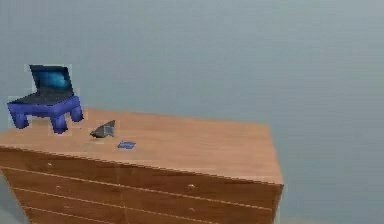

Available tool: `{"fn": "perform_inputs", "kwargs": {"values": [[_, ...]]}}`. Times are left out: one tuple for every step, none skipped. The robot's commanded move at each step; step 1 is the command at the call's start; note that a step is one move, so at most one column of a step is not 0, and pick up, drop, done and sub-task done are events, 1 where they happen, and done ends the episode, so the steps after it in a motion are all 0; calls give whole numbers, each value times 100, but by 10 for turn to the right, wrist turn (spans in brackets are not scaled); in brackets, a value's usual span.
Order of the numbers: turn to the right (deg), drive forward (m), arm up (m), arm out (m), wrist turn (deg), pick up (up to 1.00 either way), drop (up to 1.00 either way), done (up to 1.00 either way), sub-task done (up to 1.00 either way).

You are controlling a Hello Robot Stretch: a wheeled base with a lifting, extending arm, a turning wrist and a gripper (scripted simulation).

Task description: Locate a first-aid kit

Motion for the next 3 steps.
{"fn": "perform_inputs", "kwargs": {"values": [[-450, 0, 0, 0, 0, 0, 0, 0, 0], [-300, 0, 0, 0, 0, 0, 0, 0, 0], [0, 100, 0, 0, 0, 0, 0, 0, 0]]}}
